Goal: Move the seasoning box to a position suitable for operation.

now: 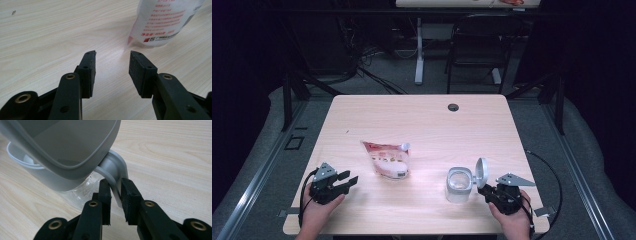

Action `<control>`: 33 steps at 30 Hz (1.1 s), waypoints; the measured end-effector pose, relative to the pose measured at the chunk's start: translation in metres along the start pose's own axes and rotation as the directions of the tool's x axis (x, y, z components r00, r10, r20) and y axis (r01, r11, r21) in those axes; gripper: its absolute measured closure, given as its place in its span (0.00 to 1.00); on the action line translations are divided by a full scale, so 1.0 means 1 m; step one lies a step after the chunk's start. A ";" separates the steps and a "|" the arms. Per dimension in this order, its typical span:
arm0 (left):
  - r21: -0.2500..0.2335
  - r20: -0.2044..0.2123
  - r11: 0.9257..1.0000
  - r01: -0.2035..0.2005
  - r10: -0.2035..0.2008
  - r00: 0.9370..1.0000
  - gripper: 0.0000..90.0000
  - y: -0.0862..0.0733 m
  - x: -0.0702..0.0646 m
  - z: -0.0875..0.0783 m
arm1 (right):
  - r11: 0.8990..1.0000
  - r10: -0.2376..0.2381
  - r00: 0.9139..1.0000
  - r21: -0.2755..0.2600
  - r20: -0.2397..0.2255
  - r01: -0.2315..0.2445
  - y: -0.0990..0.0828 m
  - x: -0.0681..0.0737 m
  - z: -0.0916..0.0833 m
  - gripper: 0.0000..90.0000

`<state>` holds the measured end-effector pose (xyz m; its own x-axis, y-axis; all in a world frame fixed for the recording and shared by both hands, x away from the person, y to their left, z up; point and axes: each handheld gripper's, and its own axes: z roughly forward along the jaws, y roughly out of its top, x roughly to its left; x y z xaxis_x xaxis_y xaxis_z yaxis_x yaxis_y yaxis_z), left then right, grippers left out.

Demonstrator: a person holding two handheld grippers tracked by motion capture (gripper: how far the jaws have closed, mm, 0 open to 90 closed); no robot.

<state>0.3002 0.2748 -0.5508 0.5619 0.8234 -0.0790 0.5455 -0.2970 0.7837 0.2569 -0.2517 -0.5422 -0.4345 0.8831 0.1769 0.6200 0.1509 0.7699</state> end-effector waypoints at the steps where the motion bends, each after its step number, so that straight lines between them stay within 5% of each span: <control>1: -0.002 -0.001 1.000 0.003 -0.003 1.000 0.63 0.000 0.000 0.000 | 1.000 -0.003 1.000 0.001 0.001 0.003 0.000 0.000 0.000 0.88; 33: 0.001 0.003 1.000 -0.003 0.003 1.000 0.64 -0.001 -0.002 0.001 | 0.999 0.015 1.000 -0.042 -0.017 -0.015 0.015 -0.019 0.018 0.86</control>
<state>0.2996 0.2729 -0.5520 0.5652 0.8212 -0.0788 0.5448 -0.2999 0.7831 0.2863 -0.2576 -0.5452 -0.4363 0.8776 0.1986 0.5988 0.1185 0.7921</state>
